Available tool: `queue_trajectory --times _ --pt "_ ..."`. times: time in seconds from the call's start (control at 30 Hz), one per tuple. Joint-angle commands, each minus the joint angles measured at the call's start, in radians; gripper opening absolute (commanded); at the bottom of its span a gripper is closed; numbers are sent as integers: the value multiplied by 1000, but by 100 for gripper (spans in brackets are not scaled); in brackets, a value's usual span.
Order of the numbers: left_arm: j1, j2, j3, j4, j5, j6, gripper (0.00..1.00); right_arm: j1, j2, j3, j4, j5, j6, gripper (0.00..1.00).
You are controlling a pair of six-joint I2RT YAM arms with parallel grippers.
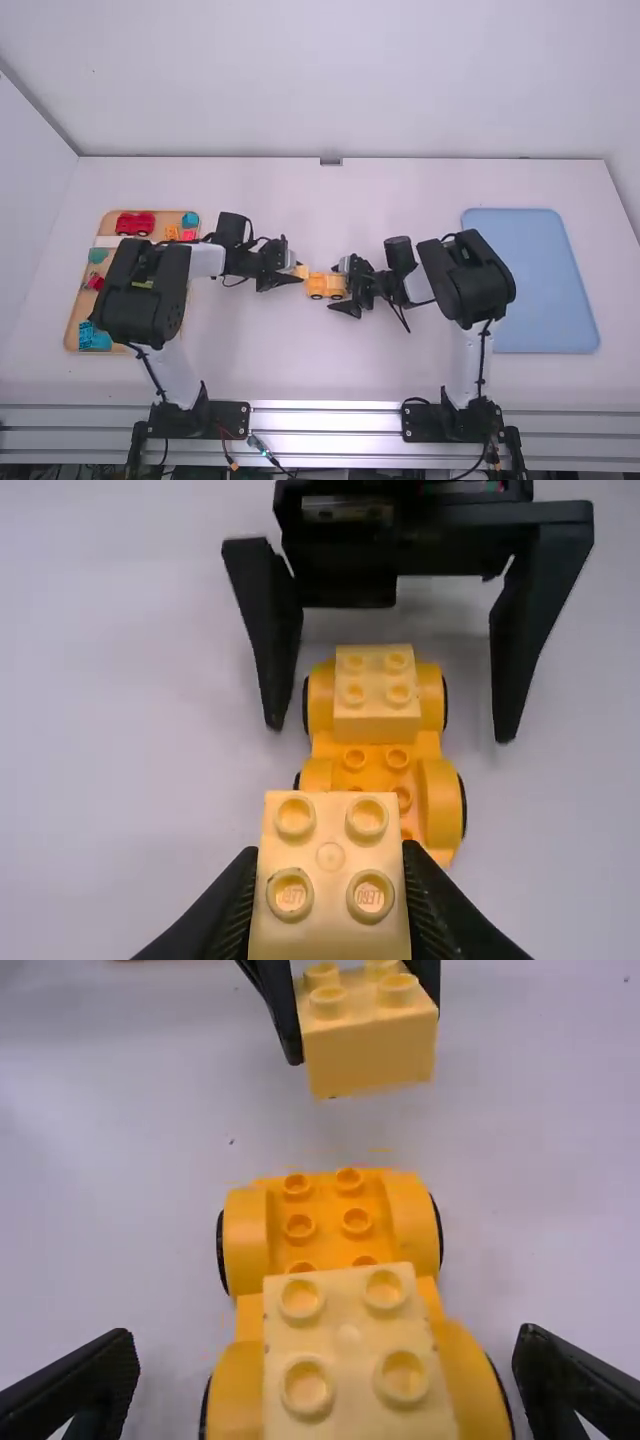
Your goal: Assemble lego blocks to make yellow taxi
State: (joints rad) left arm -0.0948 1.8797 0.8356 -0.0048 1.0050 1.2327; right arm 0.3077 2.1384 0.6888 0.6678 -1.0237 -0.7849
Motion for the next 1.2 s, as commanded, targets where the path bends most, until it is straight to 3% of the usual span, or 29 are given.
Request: queue_trajectory --times 0.0,0.2,0.43,0.67,1.17 --pt "-32 -16 -25 40 -30 -109 28 2 35 46 -2 -47 11 99" --pt "-63 -16 -44 84 7 -115 28 6 47 58 0 -54 11 95" --pt "-99 -15 -46 124 0 -119 27 8 47 57 0 -50 11 73" --pt "-115 12 -50 192 -31 -186 25 7 47 57 -2 -50 11 64" --pt "-127 48 -77 220 -20 -196 25 8 47 97 -107 -53 -34 61"
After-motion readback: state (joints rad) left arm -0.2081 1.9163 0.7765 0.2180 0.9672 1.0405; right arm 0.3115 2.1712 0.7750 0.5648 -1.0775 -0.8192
